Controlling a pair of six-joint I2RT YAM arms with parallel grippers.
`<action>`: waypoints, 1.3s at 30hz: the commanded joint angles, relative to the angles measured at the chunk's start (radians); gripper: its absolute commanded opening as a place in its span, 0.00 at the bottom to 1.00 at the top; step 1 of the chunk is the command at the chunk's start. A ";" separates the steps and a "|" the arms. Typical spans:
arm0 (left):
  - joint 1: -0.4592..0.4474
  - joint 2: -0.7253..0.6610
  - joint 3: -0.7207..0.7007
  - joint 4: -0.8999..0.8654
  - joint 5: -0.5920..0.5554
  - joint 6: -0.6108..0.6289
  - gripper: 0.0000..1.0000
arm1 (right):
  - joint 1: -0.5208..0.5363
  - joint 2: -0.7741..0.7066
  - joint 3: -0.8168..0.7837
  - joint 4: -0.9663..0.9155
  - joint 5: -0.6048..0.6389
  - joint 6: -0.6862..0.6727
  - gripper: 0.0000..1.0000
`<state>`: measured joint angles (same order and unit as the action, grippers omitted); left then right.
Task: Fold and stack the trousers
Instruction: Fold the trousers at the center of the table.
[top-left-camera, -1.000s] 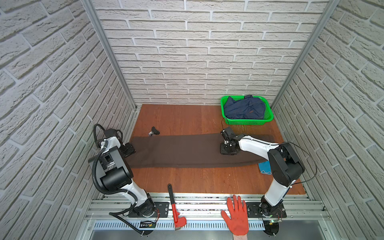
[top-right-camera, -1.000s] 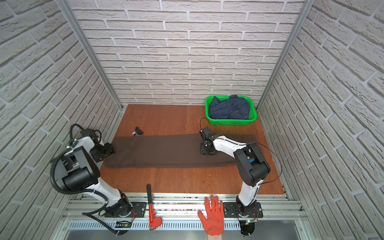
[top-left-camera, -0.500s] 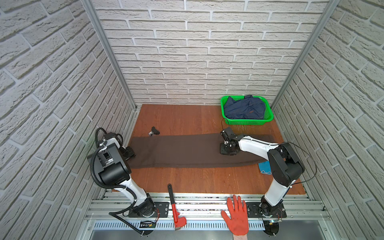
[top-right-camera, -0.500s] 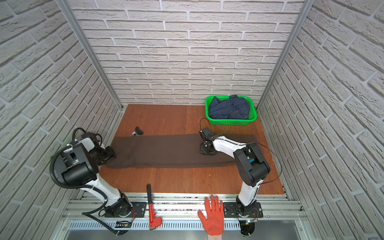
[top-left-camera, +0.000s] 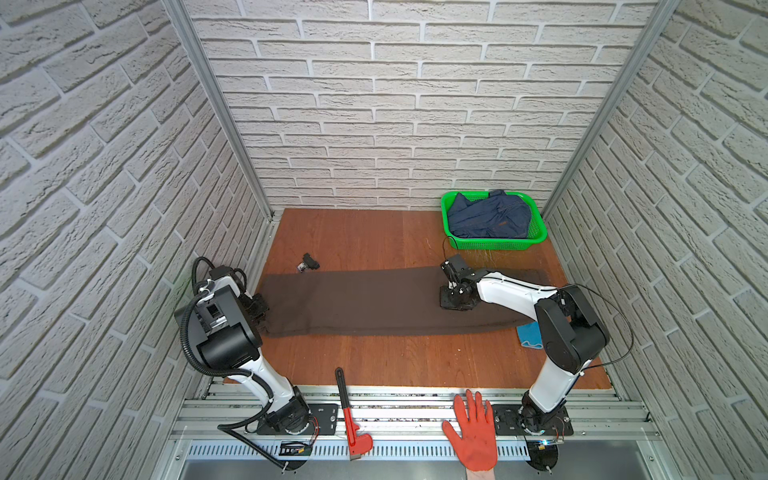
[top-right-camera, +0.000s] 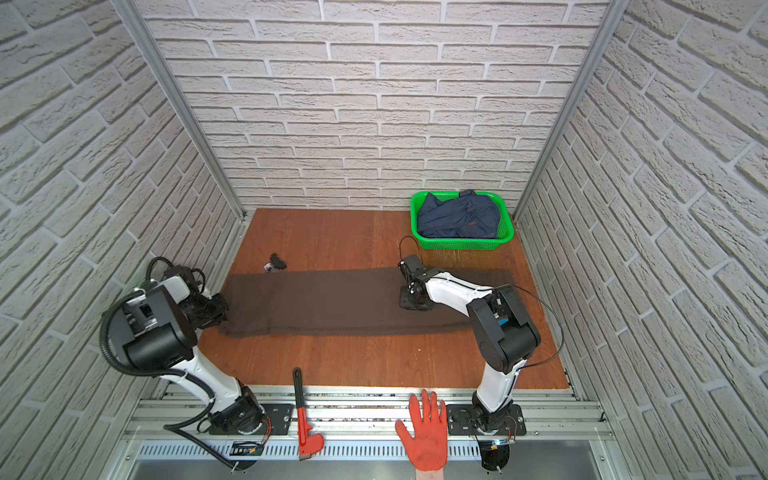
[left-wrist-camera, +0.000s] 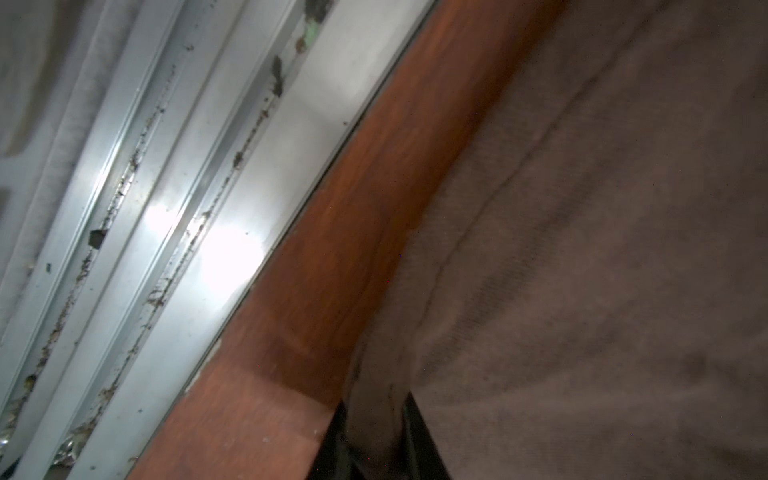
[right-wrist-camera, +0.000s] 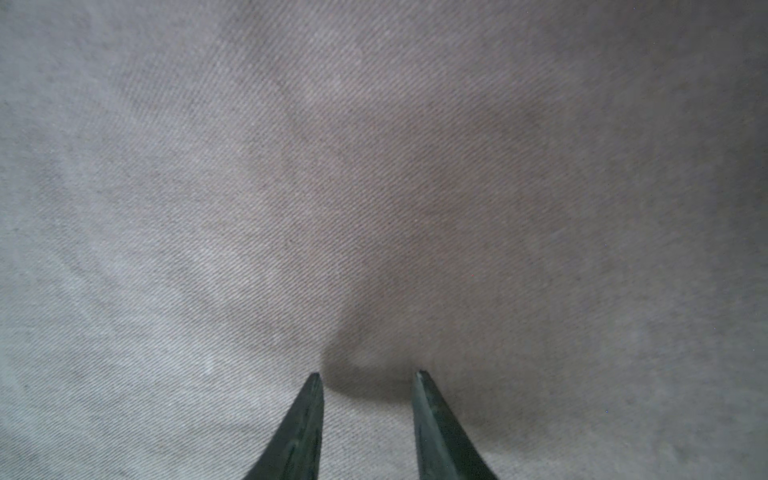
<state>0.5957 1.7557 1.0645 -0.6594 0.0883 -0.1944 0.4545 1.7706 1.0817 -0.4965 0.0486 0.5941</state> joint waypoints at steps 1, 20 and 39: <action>0.008 -0.052 -0.020 -0.016 0.013 0.000 0.10 | 0.008 -0.020 -0.012 0.009 0.015 -0.002 0.38; -0.078 -0.338 -0.040 0.063 0.071 -0.006 0.00 | 0.024 -0.019 0.014 0.009 0.004 0.020 0.38; -0.559 -0.551 -0.044 0.050 0.077 0.009 0.00 | 0.061 0.000 0.069 0.001 -0.006 0.041 0.38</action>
<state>0.1066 1.2346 1.0290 -0.6254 0.1749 -0.1726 0.5068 1.7710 1.1290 -0.4973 0.0433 0.6220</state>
